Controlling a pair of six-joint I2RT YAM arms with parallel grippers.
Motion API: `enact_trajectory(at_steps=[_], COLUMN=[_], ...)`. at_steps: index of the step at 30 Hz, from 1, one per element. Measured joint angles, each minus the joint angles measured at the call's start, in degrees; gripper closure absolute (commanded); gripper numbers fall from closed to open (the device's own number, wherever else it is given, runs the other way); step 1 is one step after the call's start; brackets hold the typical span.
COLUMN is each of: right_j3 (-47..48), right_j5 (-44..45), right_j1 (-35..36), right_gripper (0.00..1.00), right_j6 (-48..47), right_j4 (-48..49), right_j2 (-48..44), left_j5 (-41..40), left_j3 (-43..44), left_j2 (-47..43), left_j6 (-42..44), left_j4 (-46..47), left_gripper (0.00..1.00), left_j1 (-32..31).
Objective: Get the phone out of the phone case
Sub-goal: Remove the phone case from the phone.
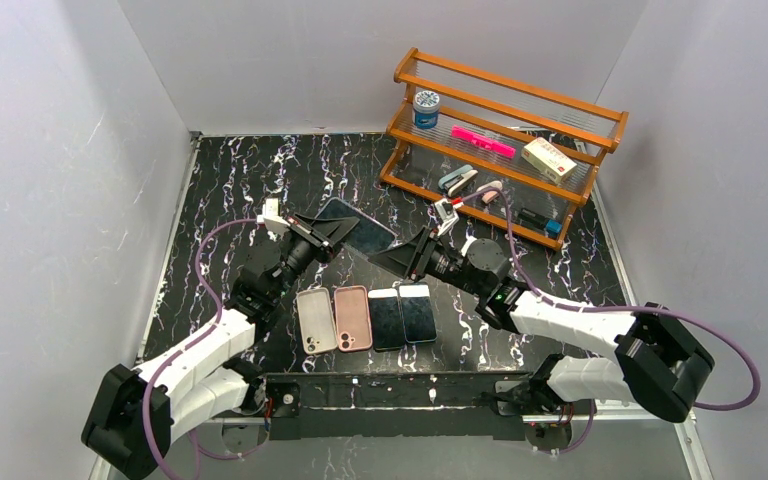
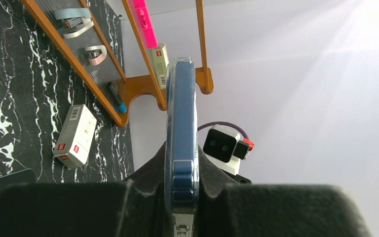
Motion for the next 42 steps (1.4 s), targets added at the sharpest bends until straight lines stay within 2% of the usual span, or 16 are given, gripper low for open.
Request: enact_trajectory(at_steps=[6,9,12,13,19,32,36,37,39,42], right_j3=[-0.4,-0.5,-0.5,-0.5,-0.4,1.2,1.6,1.6,1.6,1.5], right_j5=[-2.2,-2.8,-3.3,-3.4,-5.7,-24.7,-25.2,-25.2,-25.2,-25.1], right_j1=[0.0,-0.2,-0.3,-0.3,-1.1,-7.6,-9.2,-9.7,-10.5,-11.2], right_gripper=[0.68,0.79,0.97,0.99,0.99,0.99,0.99,0.95,0.8,0.47], right_j6=[-0.1,-0.5,-2.5,-3.5,-11.5,-25.9,-29.3,-30.0,-31.2,-33.0], right_j4=[2.3,2.8,3.4,3.5,3.6,6.9,6.0,5.6,4.8,2.3], right_j2=[0.5,0.5,0.5,0.5,0.6,6.1,7.8,7.9,7.8,6.4], left_j5=[0.3,0.6,1.3,1.6,4.1,7.3,11.8,13.1,15.5,20.8], left_j3=[0.0,0.0,0.0,0.0,0.4,2.3,3.9,4.5,5.6,7.2], left_j2=[0.5,1.3,1.7,2.1,4.2,4.6,4.7,4.7,5.1,6.8], left_j6=[-3.0,-4.3,-5.3,-5.7,-8.0,-7.0,-6.7,-6.4,-5.4,-3.1], left_j4=[1.0,2.1,2.7,2.9,3.5,0.3,-0.1,-0.1,-0.2,-0.3], left_gripper=[1.0,1.0,1.0,1.0,1.0,1.0,1.0,1.0,1.0,1.0], left_j1=[0.1,0.1,0.1,0.2,0.9,1.6,1.0,1.0,1.6,4.0])
